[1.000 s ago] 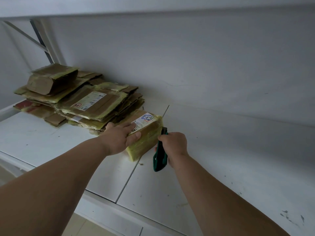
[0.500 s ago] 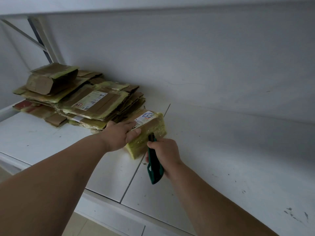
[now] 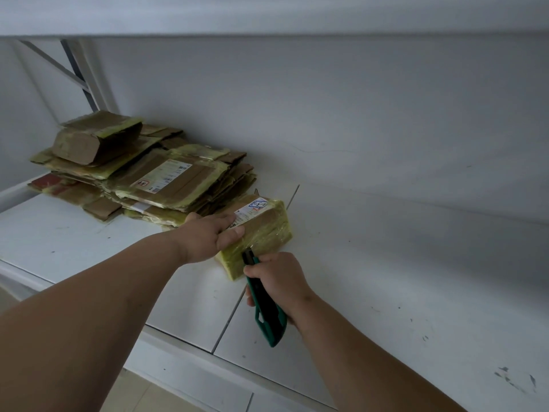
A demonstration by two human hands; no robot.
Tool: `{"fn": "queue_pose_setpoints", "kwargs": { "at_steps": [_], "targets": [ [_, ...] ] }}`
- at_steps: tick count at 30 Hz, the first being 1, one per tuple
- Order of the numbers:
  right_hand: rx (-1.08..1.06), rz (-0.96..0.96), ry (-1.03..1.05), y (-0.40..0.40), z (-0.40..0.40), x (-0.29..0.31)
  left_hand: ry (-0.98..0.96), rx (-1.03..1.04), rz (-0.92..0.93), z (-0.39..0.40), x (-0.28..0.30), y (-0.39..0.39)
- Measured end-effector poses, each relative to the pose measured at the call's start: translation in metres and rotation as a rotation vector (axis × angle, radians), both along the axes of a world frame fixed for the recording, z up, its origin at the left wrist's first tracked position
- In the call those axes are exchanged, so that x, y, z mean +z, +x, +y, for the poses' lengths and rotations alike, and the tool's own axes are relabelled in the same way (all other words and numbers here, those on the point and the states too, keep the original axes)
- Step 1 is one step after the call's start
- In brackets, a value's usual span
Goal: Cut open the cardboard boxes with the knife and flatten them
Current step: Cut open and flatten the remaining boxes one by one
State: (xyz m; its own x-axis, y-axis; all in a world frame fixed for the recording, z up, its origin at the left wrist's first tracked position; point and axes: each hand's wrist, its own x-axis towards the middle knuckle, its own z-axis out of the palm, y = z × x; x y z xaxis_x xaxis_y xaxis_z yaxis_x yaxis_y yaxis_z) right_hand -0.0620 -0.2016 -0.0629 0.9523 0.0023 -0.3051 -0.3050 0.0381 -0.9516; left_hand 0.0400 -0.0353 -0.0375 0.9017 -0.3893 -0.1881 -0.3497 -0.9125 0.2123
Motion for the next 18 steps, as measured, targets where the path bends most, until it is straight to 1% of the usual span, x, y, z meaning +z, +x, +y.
{"fn": "queue_pose_setpoints", "kwargs": {
  "at_steps": [6, 12, 18],
  "targets": [
    [0.014, -0.036, 0.030, -0.006, 0.003, -0.005, 0.039, -0.029, -0.089, -0.010, 0.007, -0.008],
    [0.041, -0.056, 0.034, -0.014, 0.000, -0.008, 0.106, -0.009, -0.077, -0.017, 0.007, -0.006],
    [0.105, -0.060, 0.005, -0.022, 0.001, -0.007, 0.109, 0.014, -0.060, -0.023, 0.013, -0.009]
  ]
}}
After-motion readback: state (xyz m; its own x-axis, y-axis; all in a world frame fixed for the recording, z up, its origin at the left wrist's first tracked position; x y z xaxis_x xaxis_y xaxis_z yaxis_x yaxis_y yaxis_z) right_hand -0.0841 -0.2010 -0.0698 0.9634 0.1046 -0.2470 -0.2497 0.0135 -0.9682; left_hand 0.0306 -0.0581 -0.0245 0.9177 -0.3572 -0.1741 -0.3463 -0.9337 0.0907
